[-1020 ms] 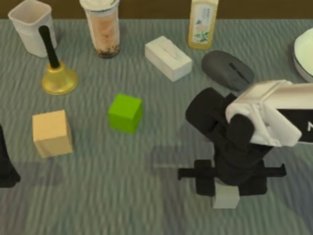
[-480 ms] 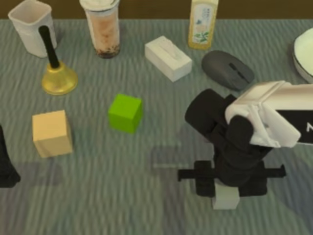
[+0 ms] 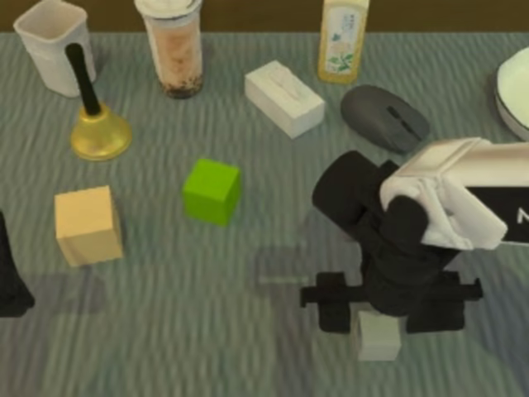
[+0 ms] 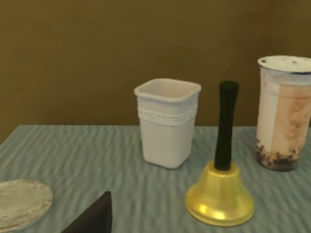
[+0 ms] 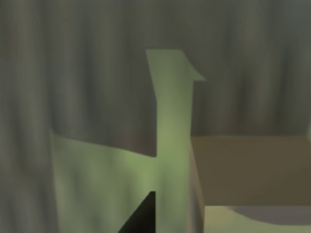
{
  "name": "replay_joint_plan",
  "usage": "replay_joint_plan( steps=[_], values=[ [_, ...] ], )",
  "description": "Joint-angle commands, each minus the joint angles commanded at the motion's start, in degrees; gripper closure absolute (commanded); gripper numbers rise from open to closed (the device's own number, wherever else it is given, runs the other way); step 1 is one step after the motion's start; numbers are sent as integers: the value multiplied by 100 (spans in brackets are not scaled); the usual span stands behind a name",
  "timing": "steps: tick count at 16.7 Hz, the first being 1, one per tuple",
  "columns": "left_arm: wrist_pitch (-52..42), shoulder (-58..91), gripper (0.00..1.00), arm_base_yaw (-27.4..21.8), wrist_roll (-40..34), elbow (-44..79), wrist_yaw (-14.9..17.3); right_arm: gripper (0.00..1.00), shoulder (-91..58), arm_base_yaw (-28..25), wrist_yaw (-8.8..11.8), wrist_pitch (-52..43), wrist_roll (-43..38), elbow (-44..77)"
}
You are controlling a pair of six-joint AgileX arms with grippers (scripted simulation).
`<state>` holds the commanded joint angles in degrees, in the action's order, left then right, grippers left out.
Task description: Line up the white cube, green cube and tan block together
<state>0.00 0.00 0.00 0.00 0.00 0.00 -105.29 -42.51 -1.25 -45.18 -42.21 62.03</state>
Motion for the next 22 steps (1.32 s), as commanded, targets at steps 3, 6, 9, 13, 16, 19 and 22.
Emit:
replay_joint_plan(
  steps=[3,6,9,13,16,19,22],
  values=[
    [0,0,0,0,0,0,0,0,0,0,0,0,0,0],
    [0,0,0,0,0,0,0,0,0,0,0,0,0,0],
    [0,0,0,0,0,0,0,0,5,9,0,-1,0,1],
    [0,0,0,0,0,0,0,0,149,-23,-1,-416,-13,283],
    [0,0,0,0,0,0,0,0,389,-47,2,-1106,-20,665],
    [0,0,0,0,0,0,0,0,595,-64,2,-1539,-8,937],
    [0,0,0,0,0,0,0,0,614,-64,2,-1565,-6,957]
  ],
)
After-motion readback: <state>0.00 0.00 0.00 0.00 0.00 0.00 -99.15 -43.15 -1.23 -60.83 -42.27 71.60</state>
